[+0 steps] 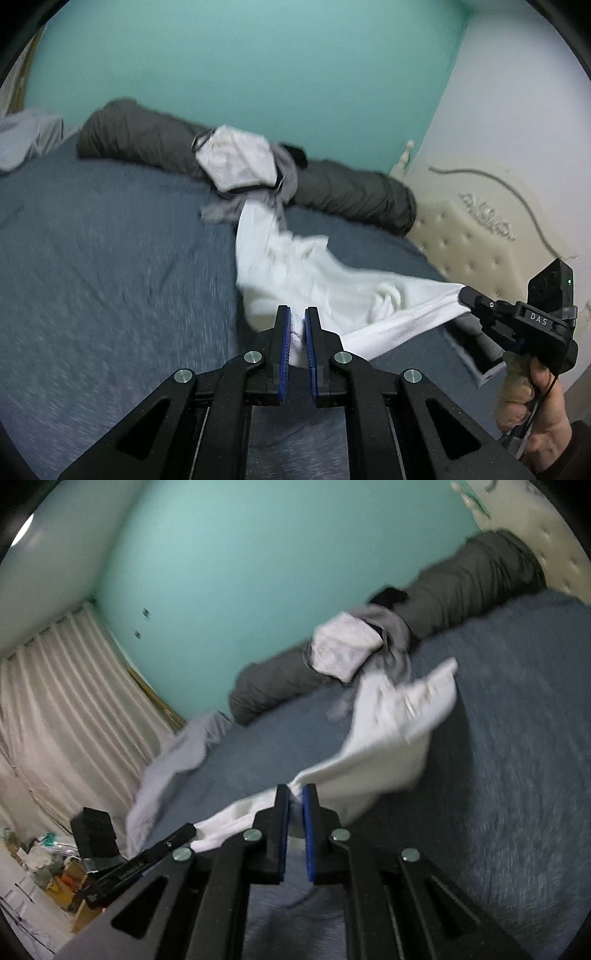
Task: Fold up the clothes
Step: 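Lift the white shirt hem up with both tools, stretching it between them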
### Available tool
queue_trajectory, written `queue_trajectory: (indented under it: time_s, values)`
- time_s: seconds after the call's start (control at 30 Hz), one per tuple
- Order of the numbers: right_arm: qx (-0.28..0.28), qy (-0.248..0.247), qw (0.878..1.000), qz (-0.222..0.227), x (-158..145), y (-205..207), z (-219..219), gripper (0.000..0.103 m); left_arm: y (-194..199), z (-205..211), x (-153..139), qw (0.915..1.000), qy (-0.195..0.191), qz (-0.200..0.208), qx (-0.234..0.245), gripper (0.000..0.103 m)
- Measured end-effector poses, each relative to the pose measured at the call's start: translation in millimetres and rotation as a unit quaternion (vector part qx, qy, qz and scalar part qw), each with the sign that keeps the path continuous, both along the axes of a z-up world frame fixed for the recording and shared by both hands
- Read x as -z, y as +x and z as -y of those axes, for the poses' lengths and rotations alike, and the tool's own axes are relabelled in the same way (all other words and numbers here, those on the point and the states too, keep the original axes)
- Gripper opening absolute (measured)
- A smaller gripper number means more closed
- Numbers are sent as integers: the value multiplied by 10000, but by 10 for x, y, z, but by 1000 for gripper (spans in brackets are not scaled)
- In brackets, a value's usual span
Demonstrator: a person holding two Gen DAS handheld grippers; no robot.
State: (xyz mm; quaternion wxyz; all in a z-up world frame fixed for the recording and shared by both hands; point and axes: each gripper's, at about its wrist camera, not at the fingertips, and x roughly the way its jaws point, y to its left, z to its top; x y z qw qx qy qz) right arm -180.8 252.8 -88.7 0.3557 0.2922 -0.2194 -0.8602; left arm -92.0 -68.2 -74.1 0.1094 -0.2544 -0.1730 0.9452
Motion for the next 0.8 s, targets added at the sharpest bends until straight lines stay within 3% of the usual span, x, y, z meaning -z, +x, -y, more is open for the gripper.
queue_trajectory:
  time_s: [0.47, 0.8]
  values:
    - [-27, -426, 9954, -862, -1828, 655, -214, 7, 610, -100, -1768, 9960, -103, -879, 123, 8]
    - [91, -447, 9879, -1480, -2813, 1038, -356, 6, 888, -280, -2900, 9884, -476, -1435, 135, 8]
